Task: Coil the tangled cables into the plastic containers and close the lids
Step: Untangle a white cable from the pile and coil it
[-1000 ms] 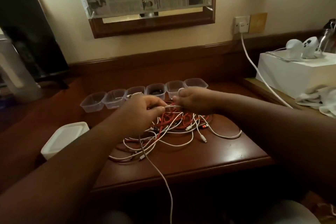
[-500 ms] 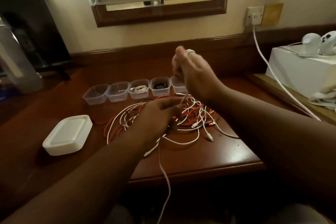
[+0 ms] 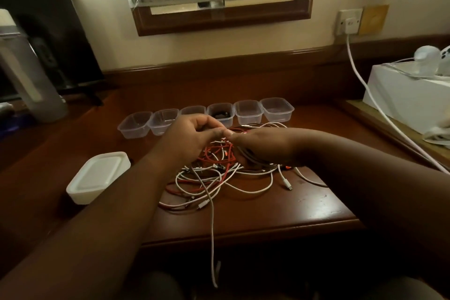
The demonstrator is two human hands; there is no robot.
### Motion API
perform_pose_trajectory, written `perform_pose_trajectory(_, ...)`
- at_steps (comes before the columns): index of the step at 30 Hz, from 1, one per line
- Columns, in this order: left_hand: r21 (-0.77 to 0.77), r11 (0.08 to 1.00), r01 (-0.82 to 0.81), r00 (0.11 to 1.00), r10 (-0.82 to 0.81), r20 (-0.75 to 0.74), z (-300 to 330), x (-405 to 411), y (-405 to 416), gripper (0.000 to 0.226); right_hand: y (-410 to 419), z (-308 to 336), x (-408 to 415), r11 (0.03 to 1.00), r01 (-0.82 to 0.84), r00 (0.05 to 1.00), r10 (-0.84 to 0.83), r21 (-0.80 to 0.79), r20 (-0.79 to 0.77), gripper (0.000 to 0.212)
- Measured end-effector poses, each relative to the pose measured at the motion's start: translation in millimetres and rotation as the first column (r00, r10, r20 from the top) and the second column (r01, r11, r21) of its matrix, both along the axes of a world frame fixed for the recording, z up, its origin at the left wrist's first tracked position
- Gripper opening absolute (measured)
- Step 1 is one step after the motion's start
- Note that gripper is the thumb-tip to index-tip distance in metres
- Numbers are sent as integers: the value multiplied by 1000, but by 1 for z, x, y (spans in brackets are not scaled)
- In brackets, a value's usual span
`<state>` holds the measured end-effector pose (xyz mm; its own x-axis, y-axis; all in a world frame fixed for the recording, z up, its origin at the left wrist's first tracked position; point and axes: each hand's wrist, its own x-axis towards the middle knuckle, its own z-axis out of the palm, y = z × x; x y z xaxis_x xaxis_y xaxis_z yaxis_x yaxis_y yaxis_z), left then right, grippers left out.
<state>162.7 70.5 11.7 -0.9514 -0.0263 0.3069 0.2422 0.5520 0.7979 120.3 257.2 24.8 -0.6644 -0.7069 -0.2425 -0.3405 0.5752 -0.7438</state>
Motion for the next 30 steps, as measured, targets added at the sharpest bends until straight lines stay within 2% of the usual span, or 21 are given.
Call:
perform_pose_trajectory(3, 97, 995, 11, 1000, -13, 20, 0, 2, -1, 12, 2, 2, 2, 995, -8, 987, 23, -99, 157, 61)
perform_pose_trajectory(6, 204, 977, 59, 998, -59, -3, 4, 8, 2, 20, 0, 4, 5, 977, -45, 930, 116, -207, 349, 63)
perform_pose_trajectory(10, 310, 947, 82, 997, -82, -15, 9, 11, 4, 8, -1, 2, 12, 932, -73, 793, 269, -354, 547, 64)
perform_pose_trajectory(12, 485, 871, 79, 990, -126, 66, 6, 10, 4, 7, 0, 5, 16, 854, -32, 680, 400, -519, 615, 63)
perform_pose_trajectory(15, 750, 661, 20, 951, -244, 189, -7, 11, 20, 12, -4, 17, 23, 624, 218, 573, 541, -751, 616, 64)
perform_pose_trajectory(17, 803, 596, -31, 937, -263, 231, -12, 16, 39, 18, -11, 26, 25, 426, 409, 603, 538, -807, 589, 65)
perform_pose_trajectory(18, 799, 601, -25, 937, -265, 228, -12, 20, 47, 20, -14, 28, 23, 342, 453, 665, 486, -824, 567, 65)
perform_pose_trajectory(19, 771, 637, -7, 943, -253, 217, -11, 24, 53, 20, -16, 29, 21, 289, 449, 749, 395, -846, 533, 64)
perform_pose_trajectory(20, 711, 703, 9, 950, -228, 213, -7, 28, 56, 18, -16, 29, 18, 281, 403, 842, 259, -871, 473, 63)
perform_pose_trajectory(21, 611, 792, 12, 957, -186, 222, -4, 31, 56, 16, -15, 28, 16, 324, 327, 927, 74, -888, 368, 61)
perform_pose_trajectory(22, 468, 884, 15, 962, -141, 234, -1, 32, 52, 16, -13, 26, 13, 411, 233, 972, -135, -881, 194, 59)
perform_pose_trajectory(23, 294, 956, 21, 967, -94, 238, 3, 34, 48, 15, -10, 24, 11, 529, 150, 948, -317, -835, -31, 60)
perform_pose_trajectory(24, 124, 992, 29, 973, -56, 224, 6, 36, 44, 13, -8, 23, 11, 664, 97, 868, -421, -741, -263, 62)
perform_pose_trajectory(26, -125, 990, 60, 988, -41, 147, 16, 39, 36, 12, -6, 18, 10, 886, 108, 709, -386, -451, -590, 61)
perform_pose_trajectory(27, -213, 975, 68, 994, -49, 92, 21, 41, 33, 11, -6, 16, 12, 942, 132, 661, -315, -308, -681, 59)
perform_pose_trajectory(29, -326, 945, 26, 999, -40, -36, 31, 44, 26, 6, -7, 12, 15, 974, 147, 638, -227, -173, -736, 58)
perform_pose_trajectory(30, -345, 939, -3, 995, -34, -99, 36, 44, 23, 5, -9, 12, 17, 975, 150, 676, -220, -161, -704, 60)
